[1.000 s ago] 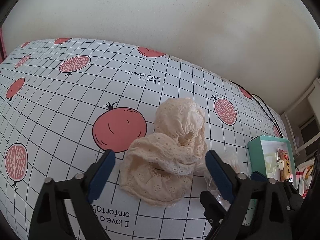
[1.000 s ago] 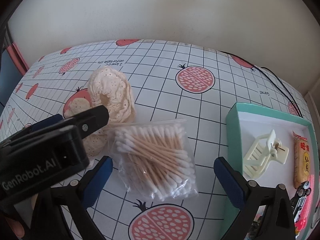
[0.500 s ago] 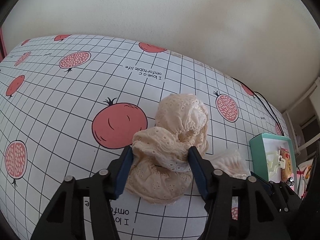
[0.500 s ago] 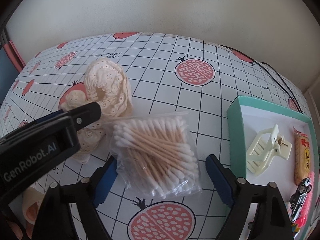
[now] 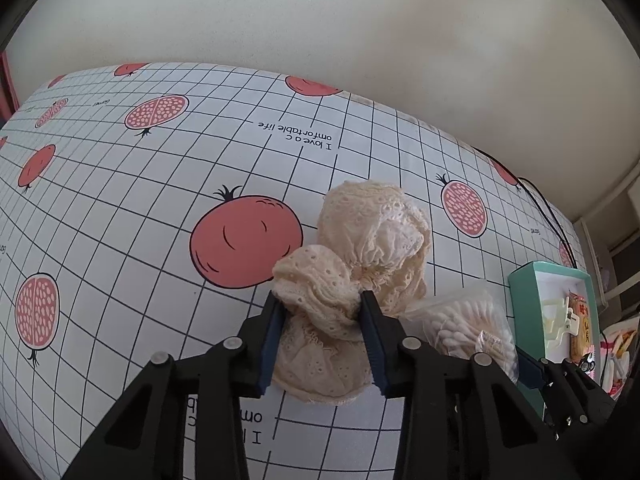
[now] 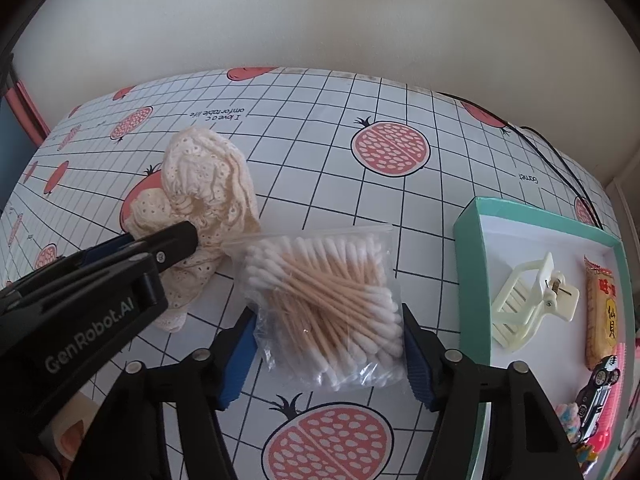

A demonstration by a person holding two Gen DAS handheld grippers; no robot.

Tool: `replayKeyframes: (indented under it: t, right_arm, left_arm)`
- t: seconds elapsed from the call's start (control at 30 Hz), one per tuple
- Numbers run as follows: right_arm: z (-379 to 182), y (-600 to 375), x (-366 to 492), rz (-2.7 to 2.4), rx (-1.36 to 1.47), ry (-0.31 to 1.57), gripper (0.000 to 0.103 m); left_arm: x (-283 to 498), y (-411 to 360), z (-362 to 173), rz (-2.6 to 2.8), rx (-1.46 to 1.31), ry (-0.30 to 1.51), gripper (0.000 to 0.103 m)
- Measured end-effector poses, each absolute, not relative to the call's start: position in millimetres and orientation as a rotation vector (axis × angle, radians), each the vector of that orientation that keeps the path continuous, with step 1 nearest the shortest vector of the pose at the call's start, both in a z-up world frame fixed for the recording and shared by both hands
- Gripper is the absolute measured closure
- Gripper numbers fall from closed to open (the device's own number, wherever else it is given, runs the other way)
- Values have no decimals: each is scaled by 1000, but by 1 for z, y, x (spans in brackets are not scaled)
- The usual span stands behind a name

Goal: Organize objects
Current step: 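Grasp the cream lace cloth with the left gripper while the right grasps the cotton swab bag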

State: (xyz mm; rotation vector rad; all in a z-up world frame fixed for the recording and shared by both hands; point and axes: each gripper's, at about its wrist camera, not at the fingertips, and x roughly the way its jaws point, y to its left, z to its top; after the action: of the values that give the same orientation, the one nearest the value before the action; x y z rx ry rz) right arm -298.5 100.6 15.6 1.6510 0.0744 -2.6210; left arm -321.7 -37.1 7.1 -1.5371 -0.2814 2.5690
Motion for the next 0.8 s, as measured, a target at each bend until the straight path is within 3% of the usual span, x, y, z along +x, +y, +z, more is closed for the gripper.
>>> replayKeyframes:
  t: [0.4, 0.8]
  right_arm:
    - [15, 101, -298, -2611, 1680, 85, 50]
    - [18, 102, -297, -2617, 1697, 98, 54]
  left_arm:
    - [-320, -41, 5, 2552, -1532, -327, 82]
    - [-319, -48, 14, 2583, -1495, -366, 87]
